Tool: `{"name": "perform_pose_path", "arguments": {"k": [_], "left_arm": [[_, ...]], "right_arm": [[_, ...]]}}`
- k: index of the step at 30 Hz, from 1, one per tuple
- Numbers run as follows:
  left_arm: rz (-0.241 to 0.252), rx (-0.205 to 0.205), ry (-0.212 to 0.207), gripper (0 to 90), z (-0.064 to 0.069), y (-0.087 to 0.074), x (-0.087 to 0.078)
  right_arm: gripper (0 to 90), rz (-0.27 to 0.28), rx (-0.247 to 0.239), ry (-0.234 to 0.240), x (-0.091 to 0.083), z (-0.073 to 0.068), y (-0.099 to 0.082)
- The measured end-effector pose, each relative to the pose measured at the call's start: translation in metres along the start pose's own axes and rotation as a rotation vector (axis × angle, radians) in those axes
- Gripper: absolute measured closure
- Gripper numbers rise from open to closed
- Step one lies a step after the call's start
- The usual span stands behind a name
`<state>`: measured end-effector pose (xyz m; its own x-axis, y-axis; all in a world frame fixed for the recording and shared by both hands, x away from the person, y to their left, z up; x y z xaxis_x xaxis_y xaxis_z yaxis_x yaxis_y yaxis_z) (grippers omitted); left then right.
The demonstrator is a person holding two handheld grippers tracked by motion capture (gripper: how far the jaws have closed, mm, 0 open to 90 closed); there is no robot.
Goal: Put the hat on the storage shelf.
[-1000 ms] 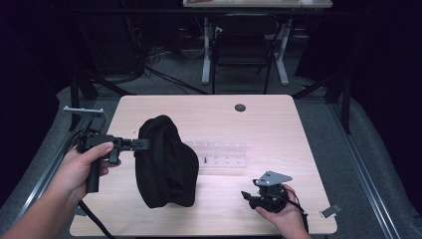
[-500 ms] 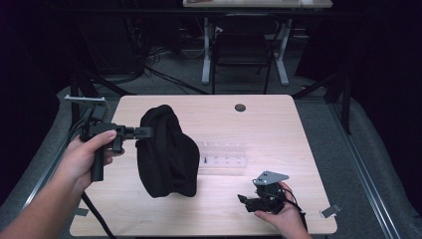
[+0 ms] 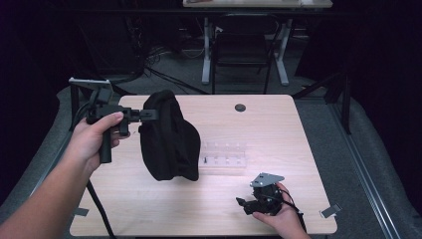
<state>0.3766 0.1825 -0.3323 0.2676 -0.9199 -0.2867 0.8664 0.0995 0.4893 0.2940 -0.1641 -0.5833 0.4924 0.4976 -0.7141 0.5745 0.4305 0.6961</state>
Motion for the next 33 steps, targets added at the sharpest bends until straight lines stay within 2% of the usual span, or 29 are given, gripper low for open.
{"name": "perform_pose_path", "arguments": {"k": [5, 8, 12, 16, 22, 33], "left_arm": [[0.006, -0.009, 0.011, 88.3, -0.003, 0.009, 0.009], [0.010, -0.012, 0.019, 88.3, -0.004, 0.013, 0.015], [0.020, -0.014, 0.032, 88.3, -0.006, 0.019, 0.019], [0.025, -0.015, 0.043, 88.3, -0.009, 0.024, 0.022], [0.032, -0.030, 0.059, 88.3, -0.013, 0.030, 0.027], [0.033, -0.032, 0.086, 88.3, -0.018, 0.038, 0.035]], "right_arm": [[26.2, -0.028, -0.024, -0.017, -0.003, 0.002, -0.001], [27.6, -0.006, -0.012, -0.007, 0.000, 0.000, -0.001], [29.5, -0.023, -0.034, -0.015, -0.001, 0.001, -0.001], [31.2, -0.006, -0.026, -0.001, 0.000, -0.001, -0.001], [31.2, -0.025, -0.042, -0.010, 0.001, -0.002, -0.002], [31.3, -0.015, -0.046, -0.006, 0.002, -0.004, -0.001]]}}
Point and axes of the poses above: each handheld gripper's, and its own axes: x roughly forward along the jaws, y roughly out of its top, z roughly to its right, the point moved 5 cm from there along x, roughly forward along the jaws, and after that the axes turned 3 degrees about x, right-handed, at the moved point
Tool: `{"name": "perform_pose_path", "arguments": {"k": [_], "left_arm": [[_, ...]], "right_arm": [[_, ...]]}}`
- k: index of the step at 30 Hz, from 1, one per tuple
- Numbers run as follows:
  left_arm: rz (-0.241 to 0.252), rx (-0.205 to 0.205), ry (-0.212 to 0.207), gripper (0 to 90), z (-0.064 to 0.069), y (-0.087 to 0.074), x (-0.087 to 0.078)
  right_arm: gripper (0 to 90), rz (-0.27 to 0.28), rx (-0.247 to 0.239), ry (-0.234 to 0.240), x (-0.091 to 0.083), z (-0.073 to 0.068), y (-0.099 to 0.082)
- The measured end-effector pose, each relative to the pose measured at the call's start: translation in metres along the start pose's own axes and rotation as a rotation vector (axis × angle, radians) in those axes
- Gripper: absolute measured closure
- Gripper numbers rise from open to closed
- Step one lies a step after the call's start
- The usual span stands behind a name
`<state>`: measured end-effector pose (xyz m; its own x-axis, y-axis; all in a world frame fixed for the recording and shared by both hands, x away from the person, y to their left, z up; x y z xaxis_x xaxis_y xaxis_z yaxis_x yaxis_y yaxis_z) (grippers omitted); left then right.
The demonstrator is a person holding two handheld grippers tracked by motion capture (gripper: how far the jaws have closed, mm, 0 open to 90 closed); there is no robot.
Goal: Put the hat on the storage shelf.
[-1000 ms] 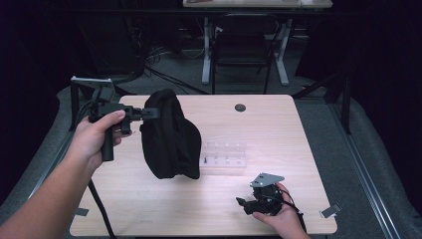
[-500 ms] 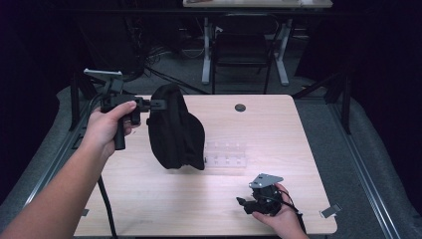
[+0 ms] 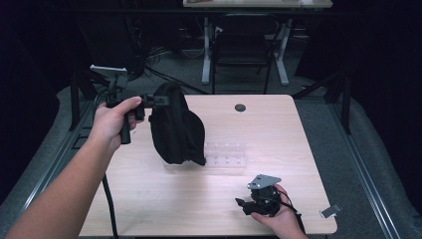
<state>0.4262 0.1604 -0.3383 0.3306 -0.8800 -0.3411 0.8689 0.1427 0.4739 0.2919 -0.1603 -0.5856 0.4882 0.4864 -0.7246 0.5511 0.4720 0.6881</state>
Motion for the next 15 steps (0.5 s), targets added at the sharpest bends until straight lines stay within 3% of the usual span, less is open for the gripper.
{"name": "perform_pose_path", "arguments": {"k": [15], "left_arm": [[-0.023, 0.030, 0.043, 88.3, 0.004, 0.001, 0.017]], "right_arm": [[32.5, 0.019, 0.002, -0.006, -0.001, 0.001, 0.002]]}}
Point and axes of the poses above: each handheld gripper's, and its own axes: x roughly forward along the jaws, y roughly out of its top, z roughly to its right, the point moved 5 cm from there along x, roughly forward along the jaws, and after that the axes turned 3 degrees about x, right-handed, at the moved point
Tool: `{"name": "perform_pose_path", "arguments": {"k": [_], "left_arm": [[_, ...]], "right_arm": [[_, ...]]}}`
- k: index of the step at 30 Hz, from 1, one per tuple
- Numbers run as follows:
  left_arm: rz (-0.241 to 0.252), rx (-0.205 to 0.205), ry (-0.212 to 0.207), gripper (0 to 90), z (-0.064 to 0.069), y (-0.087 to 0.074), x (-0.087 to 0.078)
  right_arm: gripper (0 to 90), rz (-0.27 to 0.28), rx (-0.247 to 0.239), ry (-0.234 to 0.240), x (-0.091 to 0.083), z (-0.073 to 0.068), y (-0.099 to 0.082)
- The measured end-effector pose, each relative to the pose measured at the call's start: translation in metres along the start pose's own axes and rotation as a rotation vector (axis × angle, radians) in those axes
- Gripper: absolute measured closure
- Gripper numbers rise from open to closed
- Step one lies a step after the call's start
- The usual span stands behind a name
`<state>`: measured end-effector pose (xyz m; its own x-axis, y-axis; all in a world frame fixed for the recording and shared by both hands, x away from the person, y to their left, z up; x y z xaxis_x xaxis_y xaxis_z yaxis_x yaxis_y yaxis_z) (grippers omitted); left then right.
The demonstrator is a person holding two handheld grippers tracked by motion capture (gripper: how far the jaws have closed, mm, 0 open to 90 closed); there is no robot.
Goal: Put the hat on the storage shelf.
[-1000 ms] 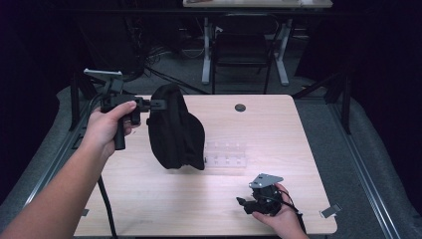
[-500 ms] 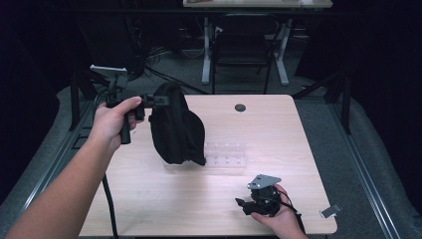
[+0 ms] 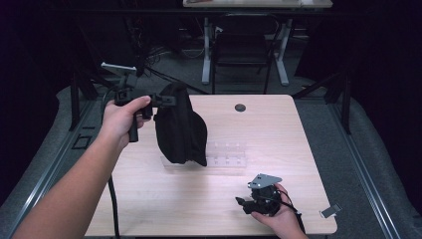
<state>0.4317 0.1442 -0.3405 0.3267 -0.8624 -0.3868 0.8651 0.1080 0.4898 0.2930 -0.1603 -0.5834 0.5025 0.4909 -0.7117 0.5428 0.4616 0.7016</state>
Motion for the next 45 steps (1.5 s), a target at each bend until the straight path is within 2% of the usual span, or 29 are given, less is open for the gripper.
{"name": "perform_pose_path", "arguments": {"k": [6, 9, 13, 15, 19, 22, 23, 26, 28, 30, 34, 45], "left_arm": [[-0.002, 0.012, -0.001, 88.3, 0.005, 0.000, 0.007], [-0.001, 0.017, -0.005, 88.3, 0.007, 0.000, 0.012], [0.002, 0.020, -0.005, 88.3, 0.009, 0.002, 0.018], [-0.001, 0.021, -0.002, 88.3, 0.010, 0.004, 0.020], [-0.005, 0.031, 0.005, 88.3, 0.012, 0.005, 0.025], [-0.008, 0.036, -0.003, 88.2, 0.014, 0.003, 0.029], [-0.009, 0.041, -0.003, 88.2, 0.014, 0.003, 0.030], [-0.014, 0.042, -0.006, 88.2, 0.016, 0.001, 0.032], [-0.016, 0.049, -0.007, 88.2, 0.017, 0.001, 0.033], [-0.016, 0.046, -0.010, 88.2, 0.017, 0.000, 0.034], [-0.016, 0.045, -0.014, 88.2, 0.016, 0.000, 0.034], [-0.014, 0.041, -0.010, 88.0, 0.015, -0.001, 0.032]], "right_arm": [[36.1, 0.012, -0.022, -0.008, -0.002, 0.001, 0.004], [40.3, 0.030, -0.012, -0.014, -0.004, 0.001, 0.010], [44.9, 0.049, 0.013, 0.010, -0.006, 0.000, 0.016], [45.7, 0.051, 0.015, 0.012, -0.008, 0.000, 0.018], [48.0, 0.091, 0.007, 0.022, -0.011, 0.000, 0.025], [51.6, 0.109, -0.030, 0.020, -0.014, -0.001, 0.032], [52.1, 0.130, -0.032, 0.041, -0.014, -0.003, 0.035], [52.0, 0.127, -0.059, 0.026, -0.013, -0.006, 0.042], [52.6, 0.151, -0.104, 0.011, -0.012, -0.009, 0.049], [53.7, 0.128, -0.077, 0.032, -0.009, -0.013, 0.056], [64.9, 0.134, -0.068, 0.068, -0.005, -0.018, 0.072], [70.3, 0.143, -0.042, 0.095, 0.001, -0.017, 0.093]]}}
Point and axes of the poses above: each handheld gripper's, and its own axes: x roughly forward along the jaws, y roughly out of its top, z roughly to its right, the point moved 5 cm from there along x, roughly forward along the jaws, and after that the axes turned 3 degrees about x, right-handed, at the moved point
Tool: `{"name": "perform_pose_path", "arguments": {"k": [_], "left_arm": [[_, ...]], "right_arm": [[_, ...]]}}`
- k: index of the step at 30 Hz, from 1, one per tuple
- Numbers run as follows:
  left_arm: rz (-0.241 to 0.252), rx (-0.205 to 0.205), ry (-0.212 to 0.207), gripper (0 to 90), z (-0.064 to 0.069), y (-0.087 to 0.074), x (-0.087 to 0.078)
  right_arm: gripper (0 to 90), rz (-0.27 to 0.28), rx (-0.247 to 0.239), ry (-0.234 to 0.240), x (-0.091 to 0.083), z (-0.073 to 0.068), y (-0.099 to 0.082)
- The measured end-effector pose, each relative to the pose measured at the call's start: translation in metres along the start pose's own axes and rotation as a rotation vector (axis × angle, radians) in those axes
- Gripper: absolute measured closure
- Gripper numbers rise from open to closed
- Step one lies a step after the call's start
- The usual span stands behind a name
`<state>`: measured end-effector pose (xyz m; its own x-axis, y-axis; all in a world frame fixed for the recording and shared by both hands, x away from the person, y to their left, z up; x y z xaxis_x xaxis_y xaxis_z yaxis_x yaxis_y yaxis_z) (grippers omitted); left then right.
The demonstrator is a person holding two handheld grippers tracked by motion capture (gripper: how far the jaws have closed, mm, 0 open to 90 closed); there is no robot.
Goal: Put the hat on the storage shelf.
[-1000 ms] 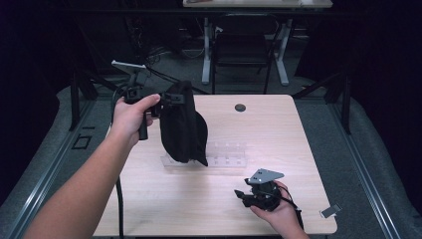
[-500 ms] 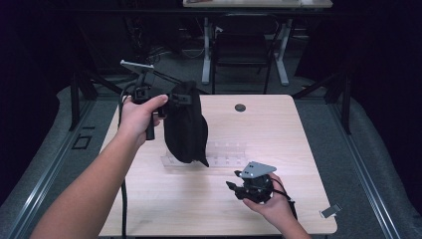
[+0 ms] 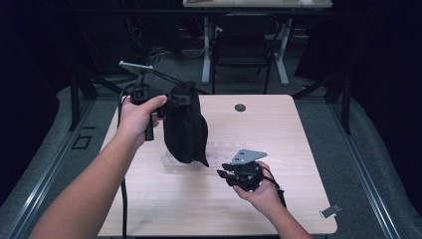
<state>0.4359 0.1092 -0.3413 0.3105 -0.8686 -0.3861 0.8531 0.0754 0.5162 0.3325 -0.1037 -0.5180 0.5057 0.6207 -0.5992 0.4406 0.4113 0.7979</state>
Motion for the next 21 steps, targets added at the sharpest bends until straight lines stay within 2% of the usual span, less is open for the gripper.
{"name": "perform_pose_path", "arguments": {"k": [2, 10, 18, 21], "left_arm": [[-0.003, 0.004, 0.000, 88.0, 0.000, 0.000, 0.000], [-0.003, 0.001, -0.003, 88.0, 0.001, 0.000, 0.001], [-0.005, 0.001, -0.005, 87.9, 0.002, 0.000, 0.002], [-0.006, 0.007, -0.006, 87.9, 0.002, -0.001, 0.003]], "right_arm": [[71.5, 0.005, 0.007, 0.003, 0.003, 0.000, 0.005], [76.0, 0.008, -0.025, 0.023, 0.010, -0.007, 0.025], [76.8, 0.029, -0.063, 0.052, 0.011, -0.023, 0.040], [78.2, 0.026, -0.086, 0.032, 0.013, -0.025, 0.044]]}}
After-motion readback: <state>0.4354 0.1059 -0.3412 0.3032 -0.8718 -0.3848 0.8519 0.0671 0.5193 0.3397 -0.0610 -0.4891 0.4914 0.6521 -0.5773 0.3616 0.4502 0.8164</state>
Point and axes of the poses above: each handheld gripper's, and its own axes: x roughly forward along the jaws, y roughly out of its top, z roughly to its right, the point moved 5 cm from there along x, roughly forward along the jaws, and after that the axes turned 3 degrees about x, right-handed, at the moved point
